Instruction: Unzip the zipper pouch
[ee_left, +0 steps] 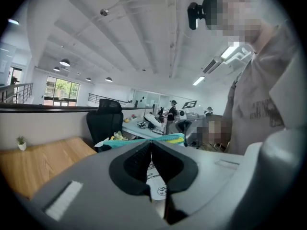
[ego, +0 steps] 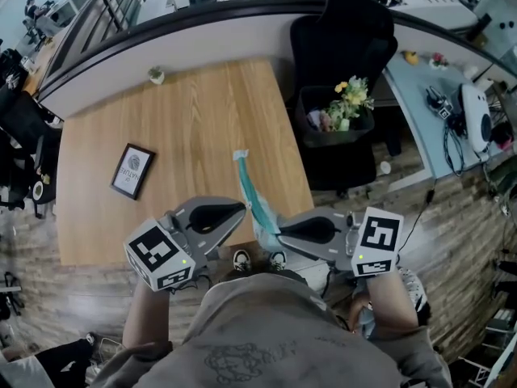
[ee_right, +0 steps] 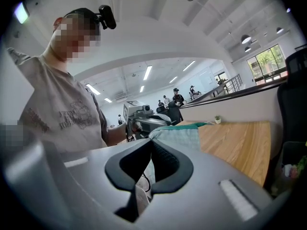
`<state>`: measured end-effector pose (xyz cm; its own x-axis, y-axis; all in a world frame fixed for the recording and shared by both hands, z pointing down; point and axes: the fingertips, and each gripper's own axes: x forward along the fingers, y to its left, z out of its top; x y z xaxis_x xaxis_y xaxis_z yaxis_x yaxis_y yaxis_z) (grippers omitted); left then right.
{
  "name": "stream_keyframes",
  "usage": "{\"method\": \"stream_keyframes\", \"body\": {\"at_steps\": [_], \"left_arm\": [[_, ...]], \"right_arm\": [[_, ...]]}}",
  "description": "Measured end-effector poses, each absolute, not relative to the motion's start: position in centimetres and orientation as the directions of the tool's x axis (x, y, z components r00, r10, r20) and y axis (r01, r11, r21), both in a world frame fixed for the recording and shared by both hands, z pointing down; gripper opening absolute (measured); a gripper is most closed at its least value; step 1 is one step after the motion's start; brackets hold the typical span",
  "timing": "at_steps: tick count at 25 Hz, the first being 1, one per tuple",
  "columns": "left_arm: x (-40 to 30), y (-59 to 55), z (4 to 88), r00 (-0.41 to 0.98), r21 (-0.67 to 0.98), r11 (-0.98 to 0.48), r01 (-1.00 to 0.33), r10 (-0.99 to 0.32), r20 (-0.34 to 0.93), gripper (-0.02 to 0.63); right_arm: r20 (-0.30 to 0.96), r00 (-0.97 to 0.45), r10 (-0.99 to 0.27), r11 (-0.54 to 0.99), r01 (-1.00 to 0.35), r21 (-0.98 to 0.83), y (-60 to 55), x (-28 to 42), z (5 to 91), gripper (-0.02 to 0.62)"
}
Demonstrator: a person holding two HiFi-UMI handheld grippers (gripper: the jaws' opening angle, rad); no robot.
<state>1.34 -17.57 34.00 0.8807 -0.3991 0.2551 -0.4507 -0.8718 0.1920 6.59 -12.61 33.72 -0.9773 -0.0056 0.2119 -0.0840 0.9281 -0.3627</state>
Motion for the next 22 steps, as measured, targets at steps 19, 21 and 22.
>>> {"method": "stream_keyframes", "body": {"at_steps": [19, 21, 22], "left_arm": [[-5.3, -22.3, 34.2, 0.704, 0.126, -0.699, -0.704, -0.662, 0.257, 0.01], [-5.5, -22.4, 34.0, 0.69, 0.119, -0.685, -0.719, -0.681, 0.246, 0.015], [-5.6, -22.4, 33.8, 0.682, 0.114, -0.678, -0.726, -0.691, 0.239, 0.04]], "right_arm": [[0.14, -0.99, -0.005, 0.946, -0.05, -0.321, -12.0, 8.2, 32.0, 0.014], [0.127, -0.99, -0.056, 0.941, -0.095, -0.324, -13.0, 8.1, 31.6, 0.014], [0.124, -0.989, -0.085, 0.938, -0.122, -0.324, -13.5, 8.0, 31.4, 0.014]]}}
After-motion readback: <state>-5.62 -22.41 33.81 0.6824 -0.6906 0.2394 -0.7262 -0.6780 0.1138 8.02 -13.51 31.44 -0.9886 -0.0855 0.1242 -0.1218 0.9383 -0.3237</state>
